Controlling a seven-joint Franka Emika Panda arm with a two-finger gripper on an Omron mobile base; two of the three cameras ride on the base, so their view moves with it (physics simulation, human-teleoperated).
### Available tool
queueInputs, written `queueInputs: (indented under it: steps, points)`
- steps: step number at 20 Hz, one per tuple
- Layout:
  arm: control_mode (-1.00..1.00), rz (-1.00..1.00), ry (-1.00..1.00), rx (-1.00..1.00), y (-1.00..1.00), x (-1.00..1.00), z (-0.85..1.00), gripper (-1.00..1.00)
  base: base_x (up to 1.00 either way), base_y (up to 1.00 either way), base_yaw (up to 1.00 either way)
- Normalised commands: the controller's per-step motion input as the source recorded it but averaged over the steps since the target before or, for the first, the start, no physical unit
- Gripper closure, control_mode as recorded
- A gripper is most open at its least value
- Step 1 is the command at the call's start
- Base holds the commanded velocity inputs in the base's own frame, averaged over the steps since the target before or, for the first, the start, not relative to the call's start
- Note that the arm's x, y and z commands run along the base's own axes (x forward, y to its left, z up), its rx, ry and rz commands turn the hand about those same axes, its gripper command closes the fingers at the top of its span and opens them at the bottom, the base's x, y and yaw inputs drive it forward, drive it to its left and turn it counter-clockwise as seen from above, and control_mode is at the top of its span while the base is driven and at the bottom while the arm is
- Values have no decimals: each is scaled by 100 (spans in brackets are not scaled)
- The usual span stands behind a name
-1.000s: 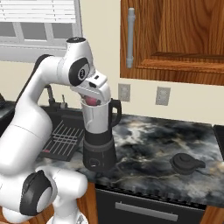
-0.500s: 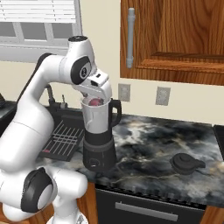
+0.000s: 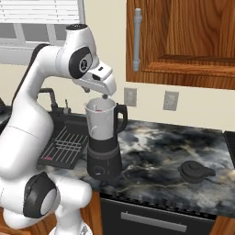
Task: Grab the onion and garlic from the fridge, place them in the blender, close the lid, and turn on the blender to create a marinade.
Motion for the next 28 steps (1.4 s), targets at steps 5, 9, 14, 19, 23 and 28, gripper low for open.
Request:
queueInputs:
  steps: [5,9,14,19,23,28]
  points:
    - [-100,0,-3,0,0,-100,4,-100,0,0,0]
    - [-100,0,-5,-1,0,-100,-16,-100,0,0,0]
    - [-100,0,-13,-1,-39,-100,-26,-100,0,0,0]
    - [-100,0,-10,0,-63,-91,-3,-100,0,0,0]
    - [-100,0,0,0,-21,-34,-30,-100,0,0,0]
    - [-100,3,0,-13,44,2,-55,-100,0,0,0]
